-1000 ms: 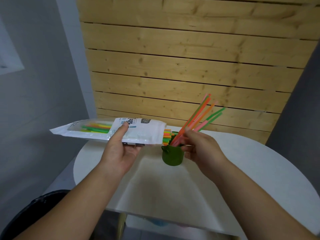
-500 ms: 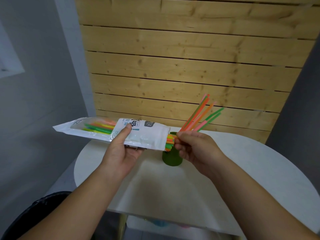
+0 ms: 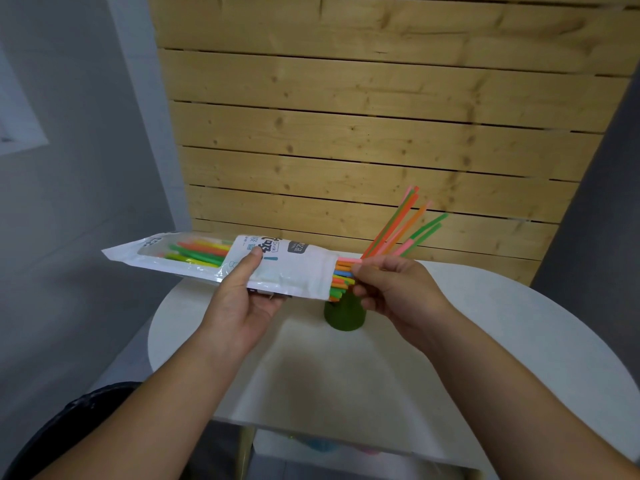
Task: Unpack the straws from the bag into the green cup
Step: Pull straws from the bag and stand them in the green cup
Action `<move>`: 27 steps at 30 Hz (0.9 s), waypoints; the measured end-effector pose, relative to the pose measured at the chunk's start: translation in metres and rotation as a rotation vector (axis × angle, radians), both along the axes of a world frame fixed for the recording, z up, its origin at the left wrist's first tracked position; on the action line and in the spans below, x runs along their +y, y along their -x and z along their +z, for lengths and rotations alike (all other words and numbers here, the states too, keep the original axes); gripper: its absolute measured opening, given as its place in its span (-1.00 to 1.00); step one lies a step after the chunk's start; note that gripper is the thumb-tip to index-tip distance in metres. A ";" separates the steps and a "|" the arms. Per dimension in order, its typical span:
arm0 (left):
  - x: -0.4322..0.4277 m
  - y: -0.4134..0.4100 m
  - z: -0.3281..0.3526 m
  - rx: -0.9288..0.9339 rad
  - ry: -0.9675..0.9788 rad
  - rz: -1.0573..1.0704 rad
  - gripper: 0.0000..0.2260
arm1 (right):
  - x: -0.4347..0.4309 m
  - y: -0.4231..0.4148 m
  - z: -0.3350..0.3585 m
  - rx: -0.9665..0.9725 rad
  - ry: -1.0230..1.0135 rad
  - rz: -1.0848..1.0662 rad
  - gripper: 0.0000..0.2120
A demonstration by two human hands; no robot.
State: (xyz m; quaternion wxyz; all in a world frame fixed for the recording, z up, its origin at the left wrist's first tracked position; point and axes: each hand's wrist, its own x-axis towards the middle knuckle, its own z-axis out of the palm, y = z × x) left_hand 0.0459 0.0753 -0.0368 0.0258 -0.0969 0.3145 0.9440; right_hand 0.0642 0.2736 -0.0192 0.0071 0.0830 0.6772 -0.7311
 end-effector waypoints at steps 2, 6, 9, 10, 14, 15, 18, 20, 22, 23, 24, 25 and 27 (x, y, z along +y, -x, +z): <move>-0.001 0.002 -0.001 -0.013 -0.013 0.013 -0.80 | 0.003 0.001 0.001 0.007 0.007 -0.019 -0.87; -0.005 0.006 -0.003 -0.048 -0.034 0.038 -0.80 | 0.012 0.004 0.000 0.013 0.062 -0.039 -0.91; -0.008 0.008 -0.005 -0.057 -0.038 0.049 -0.78 | 0.016 0.005 -0.004 0.005 0.087 -0.033 -0.90; -0.008 0.008 -0.005 -0.058 -0.039 0.053 -0.77 | 0.017 0.005 -0.006 0.001 0.090 -0.029 -0.89; -0.011 0.010 -0.004 -0.058 -0.060 0.066 -0.72 | 0.018 0.002 -0.010 0.012 0.138 -0.030 -0.81; -0.011 0.011 -0.004 -0.056 -0.073 0.071 -0.70 | 0.017 0.000 -0.012 0.010 0.120 -0.023 -0.74; -0.013 0.011 -0.003 -0.053 -0.093 0.083 -0.70 | 0.007 -0.005 -0.021 -0.002 0.078 -0.004 -0.60; -0.012 0.010 -0.002 -0.050 -0.098 0.080 -0.72 | 0.001 -0.006 -0.024 0.024 0.130 -0.016 -0.58; -0.011 0.009 -0.001 -0.052 -0.104 0.076 -0.72 | -0.003 -0.005 -0.021 0.033 0.262 -0.040 -0.58; -0.011 0.008 -0.001 -0.055 -0.107 0.074 -0.72 | -0.004 -0.005 -0.020 0.020 0.333 -0.060 -0.58; -0.011 0.007 -0.001 -0.058 -0.110 0.074 -0.73 | -0.006 -0.005 -0.020 -0.002 0.390 -0.077 -0.57; -0.011 0.007 -0.001 -0.060 -0.115 0.074 -0.73 | -0.009 -0.005 -0.021 -0.022 0.427 -0.083 -0.54; -0.011 0.007 -0.001 -0.058 -0.122 0.069 -0.72 | -0.016 -0.007 -0.024 -0.045 0.467 -0.053 -0.46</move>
